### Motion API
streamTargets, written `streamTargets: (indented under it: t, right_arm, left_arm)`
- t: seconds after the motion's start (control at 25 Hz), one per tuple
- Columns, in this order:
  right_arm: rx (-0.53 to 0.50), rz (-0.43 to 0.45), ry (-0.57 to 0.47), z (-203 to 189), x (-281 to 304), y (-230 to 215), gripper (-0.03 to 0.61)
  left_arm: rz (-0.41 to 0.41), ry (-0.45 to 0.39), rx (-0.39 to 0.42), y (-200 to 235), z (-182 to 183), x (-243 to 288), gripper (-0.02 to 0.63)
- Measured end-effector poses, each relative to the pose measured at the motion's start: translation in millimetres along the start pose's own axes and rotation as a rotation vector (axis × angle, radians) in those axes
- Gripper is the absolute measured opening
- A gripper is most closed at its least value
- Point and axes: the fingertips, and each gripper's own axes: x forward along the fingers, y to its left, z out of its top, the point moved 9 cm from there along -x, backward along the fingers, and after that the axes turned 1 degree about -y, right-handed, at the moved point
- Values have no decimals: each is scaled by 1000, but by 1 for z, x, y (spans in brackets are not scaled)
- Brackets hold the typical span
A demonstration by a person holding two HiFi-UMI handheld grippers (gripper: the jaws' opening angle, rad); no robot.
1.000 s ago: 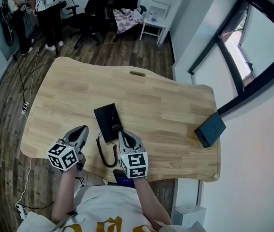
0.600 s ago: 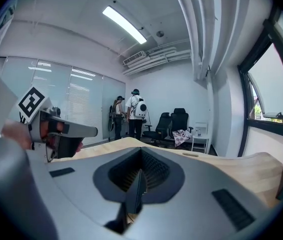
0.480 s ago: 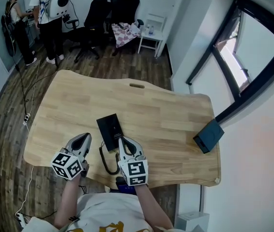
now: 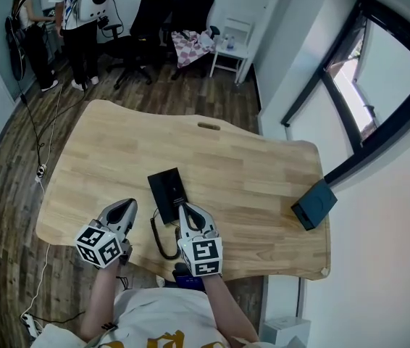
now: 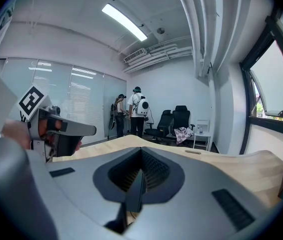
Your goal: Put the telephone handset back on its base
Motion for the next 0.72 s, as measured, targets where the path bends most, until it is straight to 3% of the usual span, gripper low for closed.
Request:
streamTargets:
  t: [0.72]
  right_arm:
    - [-41, 43, 38, -10, 4, 3, 6]
  left_arm:
    - [66, 20, -47, 10, -11, 3, 3]
